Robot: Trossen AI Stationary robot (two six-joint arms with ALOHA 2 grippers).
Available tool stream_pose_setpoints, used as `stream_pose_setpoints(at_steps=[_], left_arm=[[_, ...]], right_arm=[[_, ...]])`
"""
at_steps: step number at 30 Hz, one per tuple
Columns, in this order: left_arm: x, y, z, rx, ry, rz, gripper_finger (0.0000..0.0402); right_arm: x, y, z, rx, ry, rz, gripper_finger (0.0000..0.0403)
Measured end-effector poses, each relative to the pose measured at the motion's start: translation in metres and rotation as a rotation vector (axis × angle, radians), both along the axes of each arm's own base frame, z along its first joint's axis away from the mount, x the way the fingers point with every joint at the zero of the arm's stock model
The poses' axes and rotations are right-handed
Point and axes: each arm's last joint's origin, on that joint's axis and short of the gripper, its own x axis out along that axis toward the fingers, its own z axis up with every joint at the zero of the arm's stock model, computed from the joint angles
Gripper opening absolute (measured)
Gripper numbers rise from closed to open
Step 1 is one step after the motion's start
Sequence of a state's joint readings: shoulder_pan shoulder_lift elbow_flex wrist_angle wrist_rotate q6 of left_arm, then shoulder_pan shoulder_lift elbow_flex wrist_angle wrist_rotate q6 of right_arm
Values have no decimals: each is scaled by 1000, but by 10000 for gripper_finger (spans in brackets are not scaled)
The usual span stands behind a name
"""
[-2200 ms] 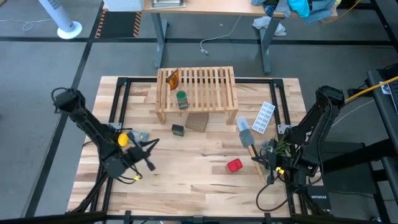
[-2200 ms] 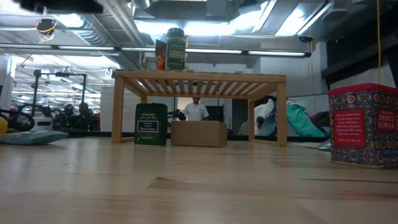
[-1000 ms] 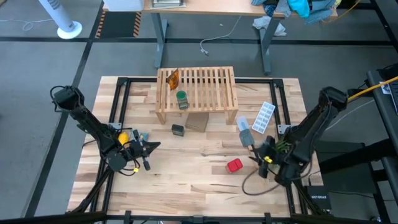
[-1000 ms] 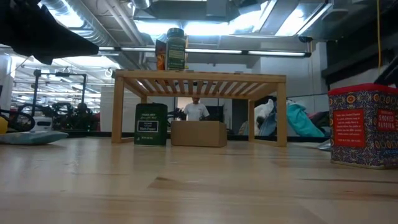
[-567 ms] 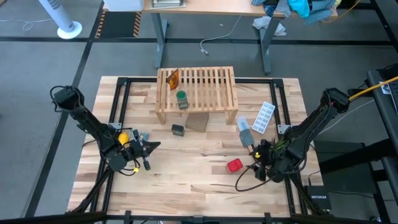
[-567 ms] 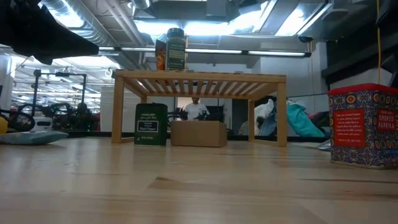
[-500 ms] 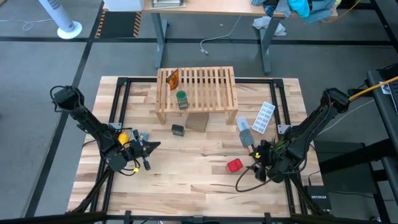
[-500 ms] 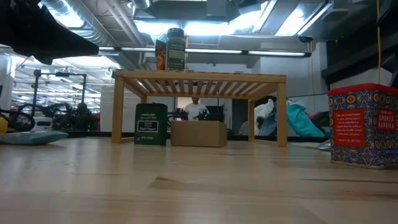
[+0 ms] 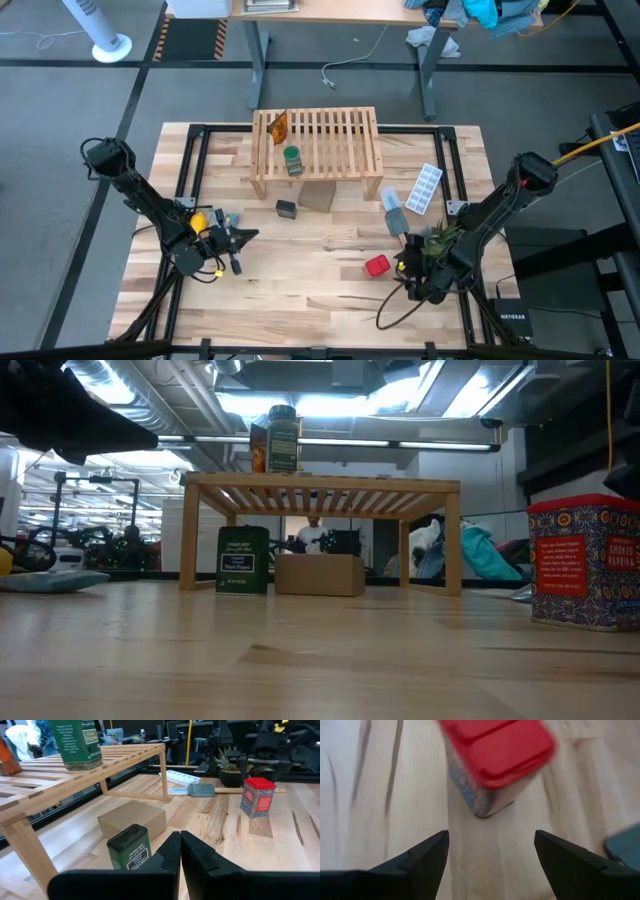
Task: Shelf spices
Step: Put the red seasoning can on the shelf
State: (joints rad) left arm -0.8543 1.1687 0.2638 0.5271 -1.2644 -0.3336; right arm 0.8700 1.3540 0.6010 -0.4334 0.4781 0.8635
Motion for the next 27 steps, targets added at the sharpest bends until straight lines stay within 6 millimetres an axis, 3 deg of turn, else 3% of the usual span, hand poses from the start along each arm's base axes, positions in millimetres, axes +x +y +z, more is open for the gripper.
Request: stream_pose_setpoints(at_steps=[11,27], left_arm=[[-3,3,-10,-34,39,-1,5],[-4,4,-13,-50,46,8,5]], right_arm=[[8,6,-34,-210,20,27,301],[16,11,-35,-251,-93,54,301]])
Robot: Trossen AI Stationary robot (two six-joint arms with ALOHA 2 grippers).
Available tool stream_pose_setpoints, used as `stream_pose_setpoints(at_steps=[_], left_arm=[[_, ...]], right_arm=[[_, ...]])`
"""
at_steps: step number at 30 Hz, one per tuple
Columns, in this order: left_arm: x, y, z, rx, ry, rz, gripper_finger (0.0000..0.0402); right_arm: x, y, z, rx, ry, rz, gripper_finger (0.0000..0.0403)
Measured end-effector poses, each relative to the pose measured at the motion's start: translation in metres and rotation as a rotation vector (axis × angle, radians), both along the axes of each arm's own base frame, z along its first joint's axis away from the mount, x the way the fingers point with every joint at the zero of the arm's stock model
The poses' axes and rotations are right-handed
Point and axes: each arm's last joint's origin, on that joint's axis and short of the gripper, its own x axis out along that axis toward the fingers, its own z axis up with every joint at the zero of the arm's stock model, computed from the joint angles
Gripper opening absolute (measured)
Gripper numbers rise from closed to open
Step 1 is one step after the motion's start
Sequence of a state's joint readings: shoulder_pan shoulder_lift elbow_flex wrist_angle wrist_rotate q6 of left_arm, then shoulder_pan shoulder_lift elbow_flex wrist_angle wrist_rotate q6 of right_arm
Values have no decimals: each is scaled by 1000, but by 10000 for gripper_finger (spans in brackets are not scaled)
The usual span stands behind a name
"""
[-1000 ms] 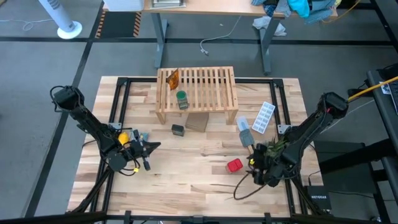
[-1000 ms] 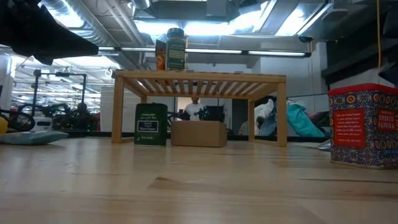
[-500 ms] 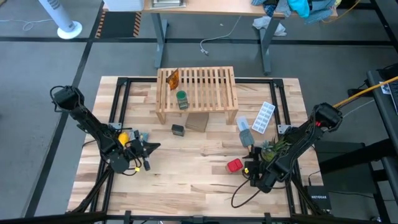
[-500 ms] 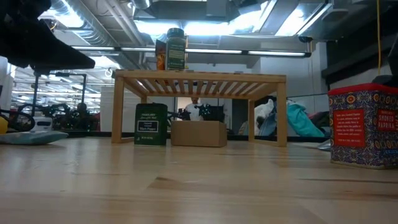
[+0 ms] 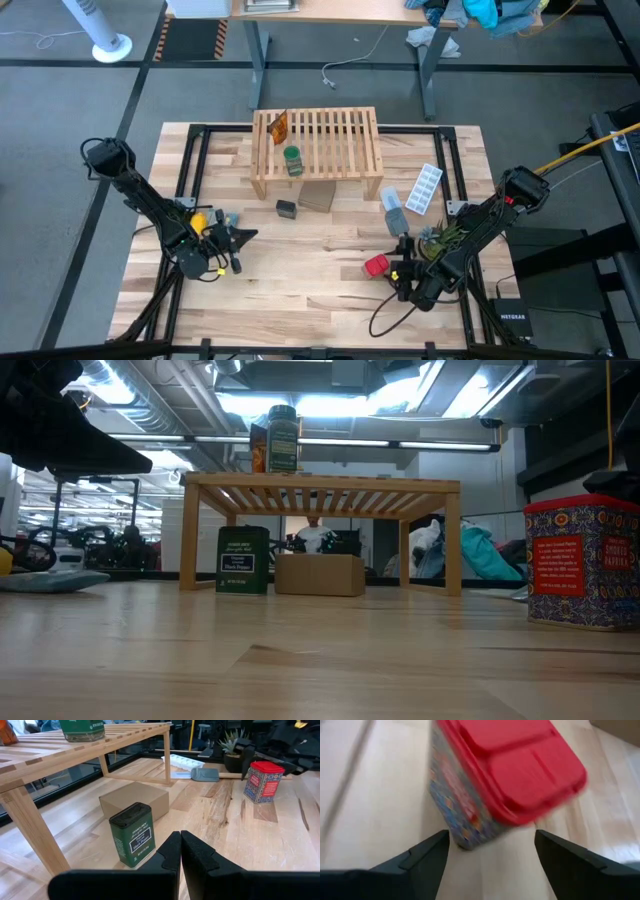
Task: Shelf spices
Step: Put the red seasoning can on the shelf
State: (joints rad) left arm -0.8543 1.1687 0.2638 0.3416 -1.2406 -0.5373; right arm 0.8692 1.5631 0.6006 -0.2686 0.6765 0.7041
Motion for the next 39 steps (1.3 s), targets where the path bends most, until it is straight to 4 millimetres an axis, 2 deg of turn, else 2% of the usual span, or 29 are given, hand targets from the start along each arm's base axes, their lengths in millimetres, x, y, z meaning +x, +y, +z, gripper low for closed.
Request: stream_pose_setpoints(at_steps=[11,30,39], left_arm=[[0,0,0,3,2,0,5],[0,0,0,3,2,0,5],[-1,1,-1,-7,3,4,5]], right_arm=[[8,4,4,44,-53,30,301],[39,-9,-4,119,-88,-38,301],[41,-8,-2,136,-115,-43,300]])
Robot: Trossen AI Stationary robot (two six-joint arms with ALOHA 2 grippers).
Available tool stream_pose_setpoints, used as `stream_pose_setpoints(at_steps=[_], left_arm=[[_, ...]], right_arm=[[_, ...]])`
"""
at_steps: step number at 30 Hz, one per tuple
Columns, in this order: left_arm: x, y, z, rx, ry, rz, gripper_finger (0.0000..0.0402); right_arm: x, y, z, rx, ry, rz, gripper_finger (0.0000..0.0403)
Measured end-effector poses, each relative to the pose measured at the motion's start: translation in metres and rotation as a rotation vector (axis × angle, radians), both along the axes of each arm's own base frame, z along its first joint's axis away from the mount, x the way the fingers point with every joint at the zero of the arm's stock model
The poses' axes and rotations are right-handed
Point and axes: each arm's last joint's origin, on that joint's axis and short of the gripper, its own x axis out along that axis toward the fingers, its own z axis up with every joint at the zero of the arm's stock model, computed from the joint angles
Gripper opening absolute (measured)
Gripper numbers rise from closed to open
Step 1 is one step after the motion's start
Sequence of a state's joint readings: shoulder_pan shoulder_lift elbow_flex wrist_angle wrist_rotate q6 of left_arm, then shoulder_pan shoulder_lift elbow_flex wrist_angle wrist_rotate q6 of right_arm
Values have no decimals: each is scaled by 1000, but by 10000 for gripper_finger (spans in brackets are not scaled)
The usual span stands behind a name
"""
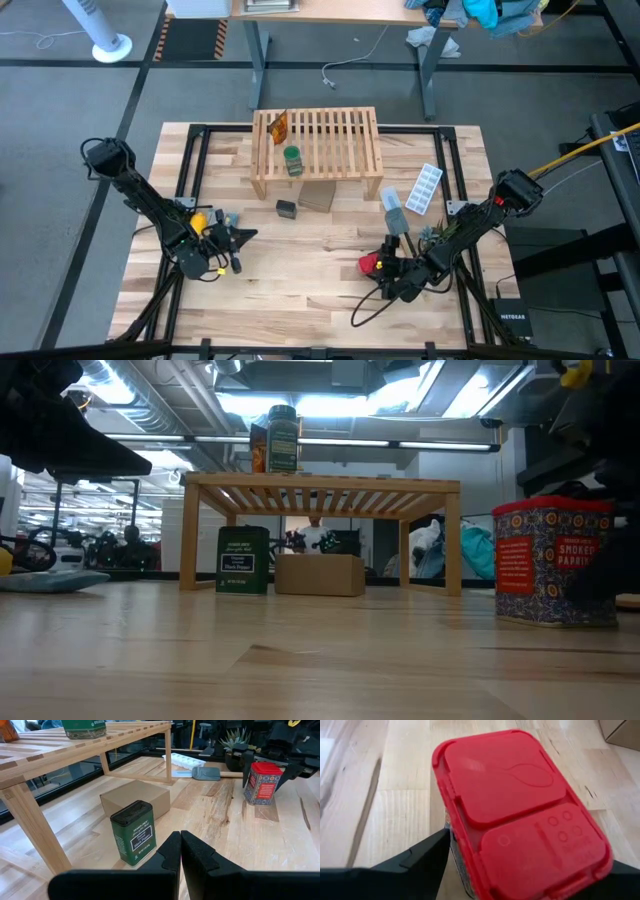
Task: Shelf spices
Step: Put the red seasoning can on the shelf
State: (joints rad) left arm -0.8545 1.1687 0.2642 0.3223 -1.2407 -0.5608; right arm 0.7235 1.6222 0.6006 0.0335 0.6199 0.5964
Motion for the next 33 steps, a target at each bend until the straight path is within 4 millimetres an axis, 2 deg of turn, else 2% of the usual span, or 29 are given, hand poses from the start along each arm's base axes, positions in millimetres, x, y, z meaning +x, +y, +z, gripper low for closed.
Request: stream_pose_setpoints(at_steps=[5,11,12,25,29,33], left_arm=[[0,0,0,-1,0,0,5],[0,0,0,-1,0,0,5],[0,0,0,-1,0,0,5],[0,0,0,-1,-1,0,5],[0,0,0,-1,-1,0,5],[0,0,0,-2,-1,0,5]], right_arm=[[2,1,2,13,-26,-4,267],[2,1,2,-4,-43,-17,175],[2,1,3,-9,-48,-23,171],[3,-2,5,-133,-118,-70,171],[11,-8,10,-139,-144,-76,171],[22,-22,21,-134,-159,-67,171]])
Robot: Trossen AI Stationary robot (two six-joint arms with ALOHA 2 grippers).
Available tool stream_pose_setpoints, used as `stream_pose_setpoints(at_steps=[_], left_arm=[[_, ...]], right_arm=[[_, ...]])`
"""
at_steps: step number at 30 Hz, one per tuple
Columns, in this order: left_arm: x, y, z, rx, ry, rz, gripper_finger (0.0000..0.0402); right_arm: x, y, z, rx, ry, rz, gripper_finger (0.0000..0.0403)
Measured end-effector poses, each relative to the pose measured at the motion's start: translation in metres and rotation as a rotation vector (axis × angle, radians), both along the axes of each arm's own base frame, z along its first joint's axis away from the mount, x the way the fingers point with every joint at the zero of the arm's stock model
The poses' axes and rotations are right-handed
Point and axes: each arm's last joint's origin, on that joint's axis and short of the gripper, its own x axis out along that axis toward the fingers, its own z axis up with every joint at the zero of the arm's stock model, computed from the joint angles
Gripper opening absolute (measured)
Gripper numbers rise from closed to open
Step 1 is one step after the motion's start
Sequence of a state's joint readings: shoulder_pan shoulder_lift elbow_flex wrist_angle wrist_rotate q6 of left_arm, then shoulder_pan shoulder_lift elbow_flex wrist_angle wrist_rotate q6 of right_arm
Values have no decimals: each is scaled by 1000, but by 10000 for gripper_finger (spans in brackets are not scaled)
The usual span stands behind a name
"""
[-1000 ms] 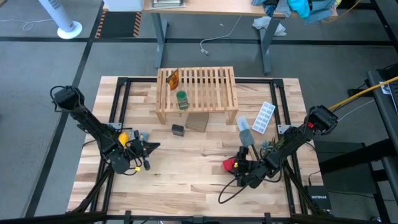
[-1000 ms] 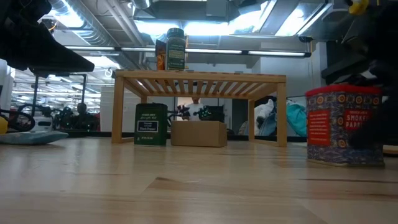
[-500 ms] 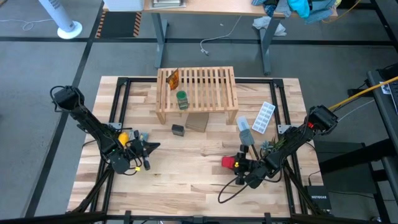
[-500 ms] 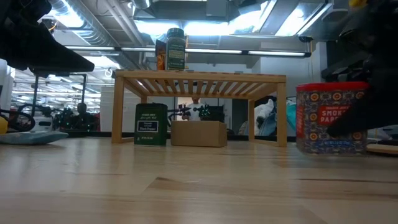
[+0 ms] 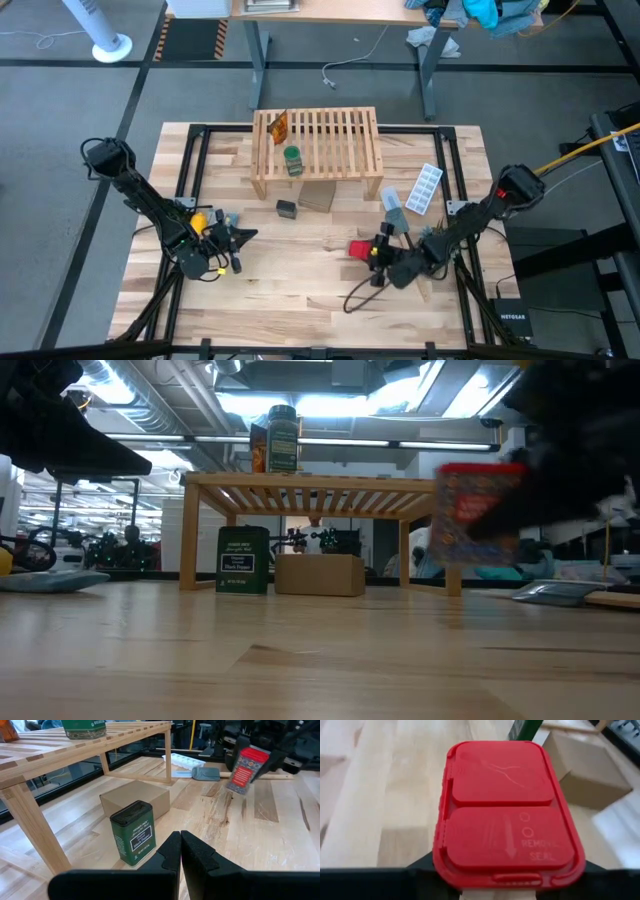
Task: Shelf spices
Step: Put the red seasoning can on the shelf
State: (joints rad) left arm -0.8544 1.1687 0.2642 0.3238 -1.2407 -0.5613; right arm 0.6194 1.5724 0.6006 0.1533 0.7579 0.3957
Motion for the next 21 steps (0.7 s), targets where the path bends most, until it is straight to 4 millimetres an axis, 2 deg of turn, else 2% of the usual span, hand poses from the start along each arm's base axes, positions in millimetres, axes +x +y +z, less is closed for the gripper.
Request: stream_pose_setpoints(at_steps=[4,8,11,16,21], left_arm=[[0,0,0,0,0,0,5],[0,0,0,0,0,0,5],[0,0,0,0,0,0,5],[0,0,0,0,1,0,5],[0,0,0,0,0,0,5]], right_arm=[[10,-18,21,33,-27,59,171],[15,-36,51,52,-105,156,171],[14,-53,77,-17,-175,190,171],[15,-90,117,-87,-283,203,171],[23,-135,140,-55,-346,293,171]])
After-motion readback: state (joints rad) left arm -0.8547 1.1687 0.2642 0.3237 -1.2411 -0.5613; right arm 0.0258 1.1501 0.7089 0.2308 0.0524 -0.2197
